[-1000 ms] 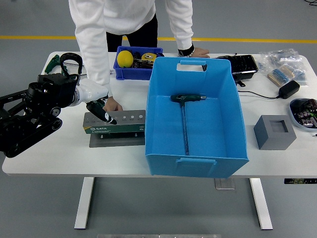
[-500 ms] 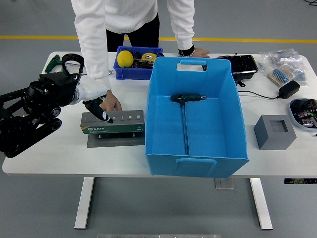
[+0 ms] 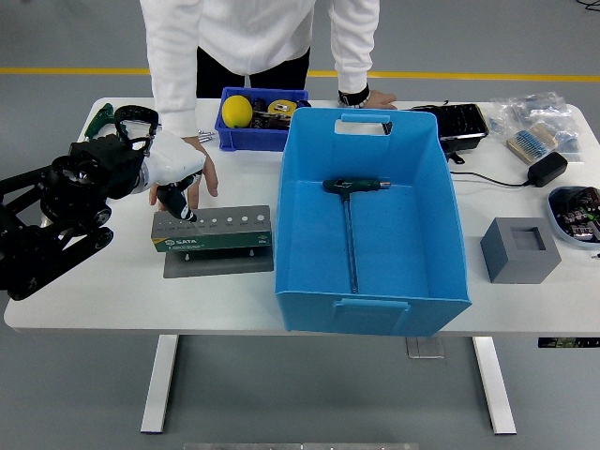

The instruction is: Lift tool from toolbox,place it in box,lift tool from toolbox,place it in box

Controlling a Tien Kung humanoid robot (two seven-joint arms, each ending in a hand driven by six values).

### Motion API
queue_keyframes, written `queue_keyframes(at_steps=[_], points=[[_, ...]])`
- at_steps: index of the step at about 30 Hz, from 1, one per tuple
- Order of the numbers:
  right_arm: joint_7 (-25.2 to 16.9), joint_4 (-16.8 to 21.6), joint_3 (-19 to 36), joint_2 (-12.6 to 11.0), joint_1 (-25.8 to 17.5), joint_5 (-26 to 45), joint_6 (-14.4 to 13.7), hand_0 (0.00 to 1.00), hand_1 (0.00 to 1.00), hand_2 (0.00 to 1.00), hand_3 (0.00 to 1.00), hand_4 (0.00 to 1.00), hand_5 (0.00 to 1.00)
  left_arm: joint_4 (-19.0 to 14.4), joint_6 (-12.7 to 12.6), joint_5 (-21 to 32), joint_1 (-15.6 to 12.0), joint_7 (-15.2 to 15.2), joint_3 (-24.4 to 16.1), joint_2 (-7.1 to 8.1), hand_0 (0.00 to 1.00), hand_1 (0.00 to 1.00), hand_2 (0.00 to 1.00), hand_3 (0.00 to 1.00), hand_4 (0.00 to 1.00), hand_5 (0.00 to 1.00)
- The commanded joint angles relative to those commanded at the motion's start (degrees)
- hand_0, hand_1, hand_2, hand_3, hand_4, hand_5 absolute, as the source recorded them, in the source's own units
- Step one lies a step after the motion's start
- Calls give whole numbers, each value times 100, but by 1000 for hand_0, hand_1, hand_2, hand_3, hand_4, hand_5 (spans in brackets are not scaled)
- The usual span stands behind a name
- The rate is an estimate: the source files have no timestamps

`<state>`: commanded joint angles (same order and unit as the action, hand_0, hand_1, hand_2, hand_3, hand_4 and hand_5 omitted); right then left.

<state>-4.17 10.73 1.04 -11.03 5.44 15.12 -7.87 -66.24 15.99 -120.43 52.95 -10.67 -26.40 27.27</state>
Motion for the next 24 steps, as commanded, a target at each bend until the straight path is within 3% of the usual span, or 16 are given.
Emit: queue_keyframes(at_steps=[2,7,8,13,14,24], points=[[-1,0,-1,1,-2,2,0,735,721,753,678,951,791,1,-89,16,-11,20,-30,8,81,2,55,108,866,454],[-2,0,3,3,-8,0,0,735,721,753,678,951,791,-45,-225,95,-49,123,-176,23,81,2,55,108,866,454],[-3,0,3,4,-10,5,0,735,721,752,678,952,790,-65,-238,112,-58,137,-214,23,71,2,40,102,869,532],[-2,-1,6,7,-11,1,-2,735,721,752,678,952,790,-226,-265,186,-96,173,-474,36,71,2,40,102,869,532],[-2,-1,6,9,-14,5,-1,735,721,753,679,952,790,-285,-275,196,-111,179,-562,47,64,2,31,91,841,616],[-1,-3,-4,20,-32,14,-1,734,720,752,678,952,791,-795,-226,215,-134,178,-1256,163,64,2,29,92,842,610]])
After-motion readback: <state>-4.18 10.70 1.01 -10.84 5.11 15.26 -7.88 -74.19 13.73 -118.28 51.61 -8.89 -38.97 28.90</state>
